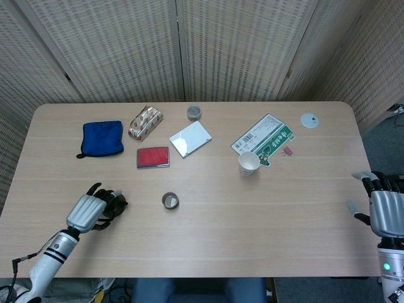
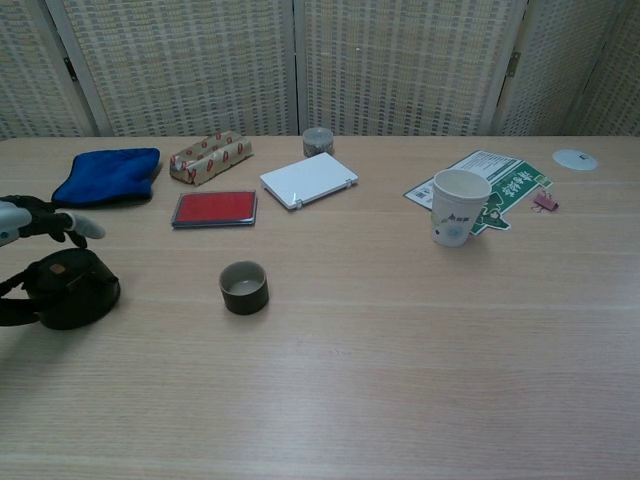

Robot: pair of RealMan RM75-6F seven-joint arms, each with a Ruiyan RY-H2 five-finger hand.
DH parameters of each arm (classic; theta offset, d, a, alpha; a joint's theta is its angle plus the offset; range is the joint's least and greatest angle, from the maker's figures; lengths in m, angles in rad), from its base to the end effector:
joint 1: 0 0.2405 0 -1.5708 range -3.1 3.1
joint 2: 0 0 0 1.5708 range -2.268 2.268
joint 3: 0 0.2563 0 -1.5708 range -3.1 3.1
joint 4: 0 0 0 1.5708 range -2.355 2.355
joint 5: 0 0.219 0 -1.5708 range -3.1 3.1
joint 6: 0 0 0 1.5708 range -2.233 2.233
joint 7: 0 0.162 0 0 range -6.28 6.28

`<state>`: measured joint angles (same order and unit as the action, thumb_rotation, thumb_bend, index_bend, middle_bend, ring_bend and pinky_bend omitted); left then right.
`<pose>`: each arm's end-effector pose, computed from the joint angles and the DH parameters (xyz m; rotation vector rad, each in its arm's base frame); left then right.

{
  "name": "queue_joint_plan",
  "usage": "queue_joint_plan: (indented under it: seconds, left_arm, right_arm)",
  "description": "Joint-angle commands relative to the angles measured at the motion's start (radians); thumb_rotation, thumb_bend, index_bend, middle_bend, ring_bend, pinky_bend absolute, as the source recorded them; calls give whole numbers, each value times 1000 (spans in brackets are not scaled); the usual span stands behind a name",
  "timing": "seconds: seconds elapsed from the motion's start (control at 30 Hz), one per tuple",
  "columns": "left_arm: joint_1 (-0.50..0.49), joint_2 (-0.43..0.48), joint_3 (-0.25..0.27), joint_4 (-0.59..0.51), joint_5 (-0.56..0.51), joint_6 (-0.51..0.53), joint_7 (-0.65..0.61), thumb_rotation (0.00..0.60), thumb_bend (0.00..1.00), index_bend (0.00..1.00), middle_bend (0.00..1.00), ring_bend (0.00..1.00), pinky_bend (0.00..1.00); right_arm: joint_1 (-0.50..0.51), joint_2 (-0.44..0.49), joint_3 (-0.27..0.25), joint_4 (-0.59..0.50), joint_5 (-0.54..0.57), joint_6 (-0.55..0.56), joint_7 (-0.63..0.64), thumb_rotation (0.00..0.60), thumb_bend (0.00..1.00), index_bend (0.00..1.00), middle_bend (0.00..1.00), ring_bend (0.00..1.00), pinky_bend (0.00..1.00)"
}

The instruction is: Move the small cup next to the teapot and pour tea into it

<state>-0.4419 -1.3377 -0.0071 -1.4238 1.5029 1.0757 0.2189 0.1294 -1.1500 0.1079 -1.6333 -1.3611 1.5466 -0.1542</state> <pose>-0.2709 0.2878 0.0294 -1.9270 -0.7559 -0.7088 -0.3099 -0.2235 0.1650 1.2558 -0.7851 0.8610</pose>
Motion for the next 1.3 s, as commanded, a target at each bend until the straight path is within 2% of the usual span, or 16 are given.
queue_joint_plan:
  seconds: [0.03, 0.47, 0.6, 0.73, 0.93, 1.1, 1.3]
  left_arm:
    - [-10, 1, 2, 29, -7, -17, -2, 600, 202, 146, 224, 235, 69]
    - [-42, -4, -27, 109, -54, -47, -23, 600, 202, 146, 224, 235, 68]
    - [-39, 14, -17, 84, -49, -43, -37, 600, 203, 146, 224, 235, 68]
    - [-31, 57, 1, 25, -15, -23, -110, 600, 203, 150, 224, 239, 68]
    - [0, 76, 27, -5, 44, 56, -132, 600, 203, 233, 236, 258, 68]
    - [17, 71, 37, 1, 49, 77, -117, 600, 202, 324, 302, 322, 68]
    - [23, 52, 40, 29, 44, 78, -119, 600, 202, 360, 339, 349, 68]
  right_arm:
    - [-2, -1, 2, -2, -1, -2, -3, 600, 200, 298, 288, 185, 307]
    - [-11, -4, 16, -9, -4, -8, -15, 600, 200, 298, 288, 185, 307]
    - [-14, 2, 23, -11, -3, -5, -20, 600, 200, 298, 289, 185, 307]
    - [-15, 34, 44, -32, 1, 8, -41, 600, 200, 298, 286, 185, 307]
    - [-14, 71, 65, -69, 3, 15, -52, 600, 200, 298, 285, 185, 307]
    - [-17, 74, 59, -81, 0, 9, -57, 600, 200, 298, 285, 185, 307]
    - [-23, 70, 51, -84, 1, 1, -60, 600, 200, 298, 285, 185, 307]
